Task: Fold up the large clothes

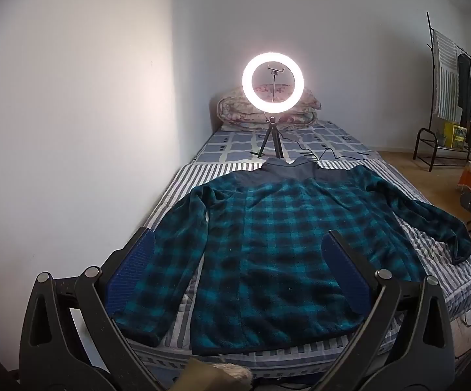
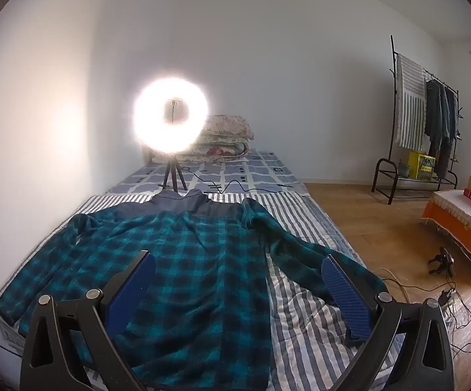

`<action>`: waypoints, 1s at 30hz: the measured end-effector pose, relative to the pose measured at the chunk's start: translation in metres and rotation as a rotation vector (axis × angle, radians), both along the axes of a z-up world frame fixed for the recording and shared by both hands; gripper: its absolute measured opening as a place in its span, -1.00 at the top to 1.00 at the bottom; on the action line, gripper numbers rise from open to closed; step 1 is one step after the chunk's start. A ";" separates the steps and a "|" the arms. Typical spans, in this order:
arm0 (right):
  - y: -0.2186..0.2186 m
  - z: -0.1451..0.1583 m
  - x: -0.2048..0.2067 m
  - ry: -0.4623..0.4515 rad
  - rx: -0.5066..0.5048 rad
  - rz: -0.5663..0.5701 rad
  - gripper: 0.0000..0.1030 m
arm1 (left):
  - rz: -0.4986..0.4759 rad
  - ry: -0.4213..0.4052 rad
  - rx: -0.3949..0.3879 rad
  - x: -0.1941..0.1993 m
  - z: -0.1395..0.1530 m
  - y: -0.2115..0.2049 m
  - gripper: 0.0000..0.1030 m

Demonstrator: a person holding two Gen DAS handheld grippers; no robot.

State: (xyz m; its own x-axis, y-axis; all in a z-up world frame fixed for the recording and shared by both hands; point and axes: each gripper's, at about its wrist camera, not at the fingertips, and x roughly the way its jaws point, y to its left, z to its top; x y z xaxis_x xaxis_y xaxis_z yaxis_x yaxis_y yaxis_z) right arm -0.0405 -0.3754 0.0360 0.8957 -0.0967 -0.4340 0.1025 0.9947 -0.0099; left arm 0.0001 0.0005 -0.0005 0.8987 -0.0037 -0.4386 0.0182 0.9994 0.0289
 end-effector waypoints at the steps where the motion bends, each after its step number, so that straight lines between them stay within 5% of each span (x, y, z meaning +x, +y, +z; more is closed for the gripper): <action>1: 0.000 0.001 0.000 0.000 -0.004 0.001 -0.99 | 0.005 -0.002 0.008 0.000 0.000 -0.001 -1.00; 30: 0.010 -0.007 0.007 0.028 -0.023 0.001 -0.99 | 0.048 0.010 0.017 0.003 -0.011 0.019 -1.00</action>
